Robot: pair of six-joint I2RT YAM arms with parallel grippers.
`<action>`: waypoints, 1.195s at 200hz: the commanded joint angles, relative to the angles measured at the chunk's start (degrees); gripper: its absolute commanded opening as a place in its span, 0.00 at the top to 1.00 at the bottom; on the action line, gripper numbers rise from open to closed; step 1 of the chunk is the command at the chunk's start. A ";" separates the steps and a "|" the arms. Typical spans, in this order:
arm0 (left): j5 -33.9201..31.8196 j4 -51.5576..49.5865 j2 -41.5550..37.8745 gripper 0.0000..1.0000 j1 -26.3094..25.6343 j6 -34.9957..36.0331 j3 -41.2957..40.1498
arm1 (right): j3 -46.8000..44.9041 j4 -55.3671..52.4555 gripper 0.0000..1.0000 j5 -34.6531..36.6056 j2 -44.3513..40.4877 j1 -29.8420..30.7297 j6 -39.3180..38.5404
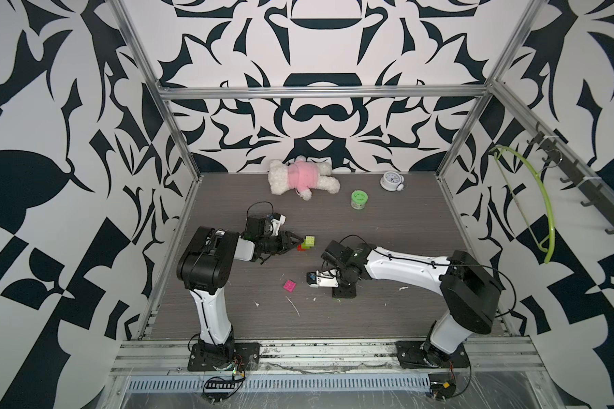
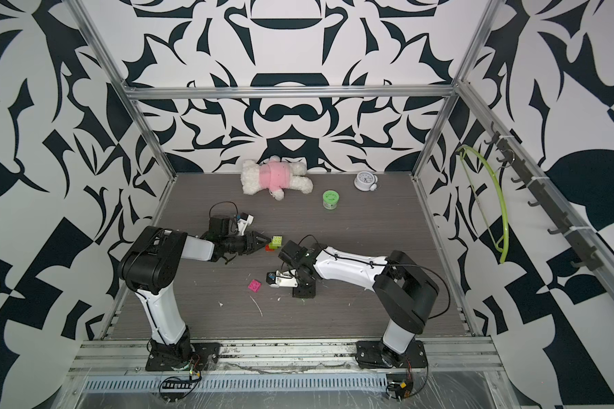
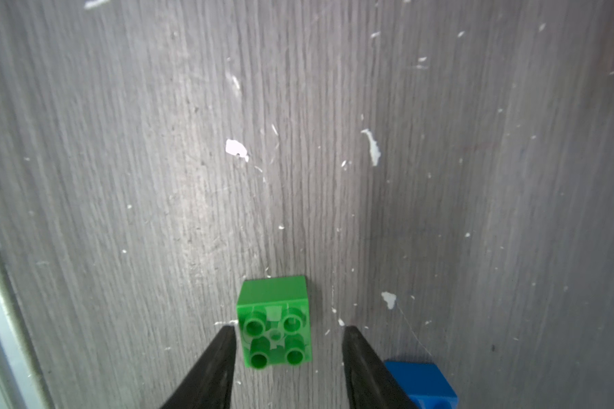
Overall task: Assemble the letter y with lego
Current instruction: Pick up the lego brick from the center of the board.
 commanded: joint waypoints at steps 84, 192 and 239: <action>-9.25 -14.03 4.57 0.49 -0.04 1.39 -2.77 | 2.70 -1.50 0.54 -2.11 2.36 0.38 -0.49; -9.25 -14.09 4.61 0.49 -0.04 1.42 -2.78 | 4.01 -2.34 0.72 -0.66 0.56 -0.61 0.73; -9.25 -14.08 4.58 0.49 -0.04 1.39 -2.66 | 5.77 -2.85 0.75 1.46 -4.19 -7.72 3.49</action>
